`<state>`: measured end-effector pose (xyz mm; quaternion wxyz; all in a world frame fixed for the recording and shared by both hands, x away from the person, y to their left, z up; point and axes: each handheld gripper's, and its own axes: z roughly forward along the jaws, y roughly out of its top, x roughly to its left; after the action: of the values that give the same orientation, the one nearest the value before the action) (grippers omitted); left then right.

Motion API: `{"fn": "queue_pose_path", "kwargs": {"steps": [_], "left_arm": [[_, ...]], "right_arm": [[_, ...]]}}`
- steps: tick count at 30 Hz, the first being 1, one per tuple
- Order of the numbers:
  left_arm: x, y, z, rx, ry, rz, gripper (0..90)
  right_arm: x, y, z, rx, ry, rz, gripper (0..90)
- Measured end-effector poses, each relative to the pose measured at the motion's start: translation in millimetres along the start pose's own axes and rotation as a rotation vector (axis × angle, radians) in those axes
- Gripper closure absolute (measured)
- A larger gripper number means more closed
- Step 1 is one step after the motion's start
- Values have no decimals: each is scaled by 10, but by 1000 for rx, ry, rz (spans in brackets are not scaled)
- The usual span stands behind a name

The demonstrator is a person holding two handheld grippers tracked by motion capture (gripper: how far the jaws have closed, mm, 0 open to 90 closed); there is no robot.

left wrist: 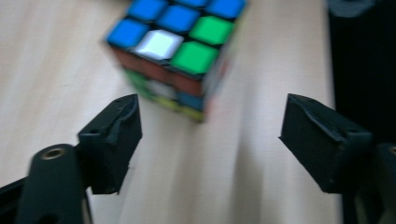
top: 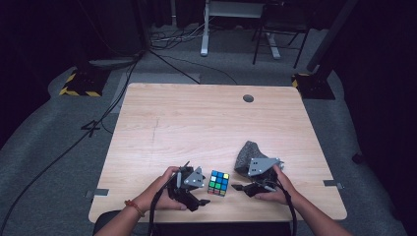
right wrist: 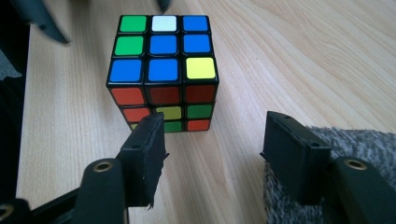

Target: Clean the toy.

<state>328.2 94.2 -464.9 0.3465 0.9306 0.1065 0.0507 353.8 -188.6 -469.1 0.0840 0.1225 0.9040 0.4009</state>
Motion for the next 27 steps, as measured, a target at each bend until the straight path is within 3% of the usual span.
{"fn": "queue_pose_path", "kwargs": {"steps": [2,4,7,11,15,16,20,27], "left_arm": [[98,5,18,-17,14,-34,159],[173,47,47,-26,6,-24,162],[253,147,128,-23,-54,14,159],[295,226,268,-1,-99,53,161],[311,259,399,5,-147,55,175],[313,263,422,1,-161,54,228],[272,264,468,1,-134,68,211],[275,248,468,-6,-135,67,226]], "right_arm": [[0,-3,25,4,2,-4,389],[-6,-4,43,3,0,1,387],[-1,1,61,-3,1,5,384],[5,9,97,-3,-2,-2,381],[26,20,145,6,0,-8,380],[30,22,150,4,1,-4,381],[30,21,160,-2,-3,-9,377],[25,11,151,-16,-18,-1,377]]}}
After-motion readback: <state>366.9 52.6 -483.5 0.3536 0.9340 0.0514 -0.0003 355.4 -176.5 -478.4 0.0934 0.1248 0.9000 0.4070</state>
